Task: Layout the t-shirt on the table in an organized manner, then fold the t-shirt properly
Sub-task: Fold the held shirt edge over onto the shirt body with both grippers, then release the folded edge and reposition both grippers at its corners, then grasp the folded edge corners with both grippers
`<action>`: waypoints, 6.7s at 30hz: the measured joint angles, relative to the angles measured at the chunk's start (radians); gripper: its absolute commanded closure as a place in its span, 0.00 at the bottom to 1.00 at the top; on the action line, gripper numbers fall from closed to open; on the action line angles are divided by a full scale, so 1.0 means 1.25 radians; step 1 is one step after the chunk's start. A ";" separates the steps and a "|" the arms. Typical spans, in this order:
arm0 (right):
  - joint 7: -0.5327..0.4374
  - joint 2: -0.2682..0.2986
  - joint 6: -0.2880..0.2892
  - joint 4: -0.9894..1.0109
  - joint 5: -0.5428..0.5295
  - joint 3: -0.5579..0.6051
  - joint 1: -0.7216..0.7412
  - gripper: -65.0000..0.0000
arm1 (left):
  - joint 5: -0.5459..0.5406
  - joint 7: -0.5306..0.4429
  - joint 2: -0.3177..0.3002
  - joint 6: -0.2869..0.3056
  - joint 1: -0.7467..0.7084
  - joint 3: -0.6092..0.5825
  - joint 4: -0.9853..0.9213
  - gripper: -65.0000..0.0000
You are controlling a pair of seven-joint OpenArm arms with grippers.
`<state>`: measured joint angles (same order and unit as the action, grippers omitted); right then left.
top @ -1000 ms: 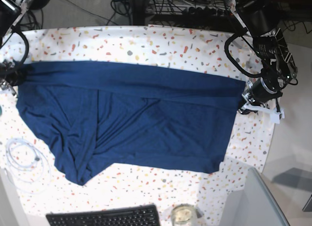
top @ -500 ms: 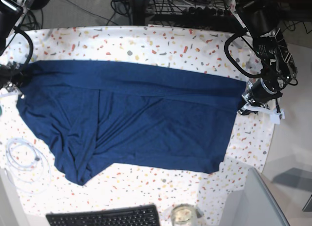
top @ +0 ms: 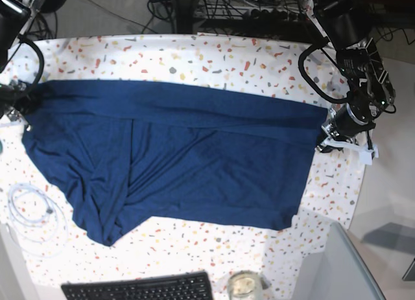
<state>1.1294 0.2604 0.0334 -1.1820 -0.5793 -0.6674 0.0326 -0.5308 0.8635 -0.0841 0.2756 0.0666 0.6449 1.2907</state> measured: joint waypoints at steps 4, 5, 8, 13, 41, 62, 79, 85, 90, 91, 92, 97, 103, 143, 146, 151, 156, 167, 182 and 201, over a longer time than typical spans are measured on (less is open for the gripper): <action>-0.001 0.000 -0.009 -0.001 0.000 0.000 0.000 0.71 | 0.000 0.001 -0.002 0.000 0.000 -0.001 0.000 1.00; -0.001 0.000 -0.009 -0.002 -0.001 -0.001 0.000 0.67 | -0.001 0.001 -0.005 0.000 0.000 -0.001 0.000 1.00; -0.032 -0.001 -0.009 -0.002 0.000 -0.001 -0.002 0.59 | -0.002 -0.002 -0.013 0.000 0.000 0.005 0.002 0.75; -0.114 0.001 -0.009 -0.005 -0.002 0.000 -0.037 0.59 | 0.002 -0.002 -0.018 0.000 0.011 0.007 0.002 0.45; -0.297 -0.061 0.198 -0.356 -0.005 0.172 -0.303 1.00 | 0.001 -0.081 0.007 0.197 -0.224 0.043 0.142 1.00; -0.305 -0.010 0.197 -0.083 0.005 0.172 -0.177 1.00 | 0.217 -0.219 0.036 0.196 -0.068 -0.058 -0.061 1.00; -0.328 0.043 0.196 0.063 0.106 0.173 -0.047 1.00 | 0.215 -0.217 0.020 0.199 -0.064 -0.054 -0.076 1.00; -0.356 0.040 0.197 0.062 0.177 0.172 -0.042 1.00 | 0.215 -0.219 -0.002 0.197 -0.067 -0.051 -0.076 1.00; -0.317 0.034 0.200 -0.124 0.178 0.129 -0.122 1.00 | 0.213 -0.218 -0.015 0.199 -0.104 -0.039 -0.027 1.00; -0.291 0.030 0.193 -0.179 0.185 0.125 -0.148 1.00 | 0.210 -0.219 -0.013 0.200 -0.117 -0.020 -0.006 1.00; -0.269 0.014 0.193 -0.226 0.193 0.119 -0.169 1.00 | 0.214 -0.218 -0.013 0.198 -0.128 -0.003 0.014 1.00; -0.251 -0.059 0.204 -0.266 0.171 0.128 -0.197 1.00 | 0.215 -0.215 0.023 0.200 -0.123 -0.005 0.052 1.00; -0.259 -0.032 0.198 -0.195 0.189 0.115 -0.199 1.00 | 0.220 -0.217 0.036 0.199 -0.112 -0.003 -0.007 1.00; -0.066 -0.197 0.355 -0.372 0.041 -0.155 -0.191 0.23 | -0.096 -0.308 -0.044 0.197 -0.357 0.027 0.081 0.67; 0.014 -0.181 0.380 -0.368 0.013 -0.190 -0.191 0.23 | -0.098 -0.308 -0.035 0.202 -0.333 0.023 0.058 0.32; 0.041 -0.189 0.388 -0.372 -0.008 -0.179 -0.178 0.23 | -0.092 -0.308 -0.039 0.199 -0.255 0.024 -0.028 0.42; 0.051 -0.178 0.392 -0.407 0.005 -0.149 -0.187 0.23 | -0.099 -0.308 -0.038 0.199 -0.239 0.023 -0.014 0.91; 0.045 -0.185 0.393 -0.410 0.000 -0.138 -0.182 0.23 | -0.099 -0.316 -0.022 0.017 -0.195 -0.025 -0.022 1.00; 0.045 -0.182 0.393 -0.410 0.002 -0.141 -0.183 0.23 | -0.100 -0.308 -0.015 0.018 -0.171 -0.035 -0.024 0.65; 0.045 -0.182 0.393 -0.410 0.002 -0.141 -0.182 0.23 | -0.018 -0.311 -0.016 0.018 -0.120 -0.082 -0.101 0.99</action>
<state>1.1854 0.0330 0.5247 -1.6951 -0.5766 -0.8440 -0.1947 -0.5533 0.4751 -0.1036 0.2981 -0.0834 0.5423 1.1645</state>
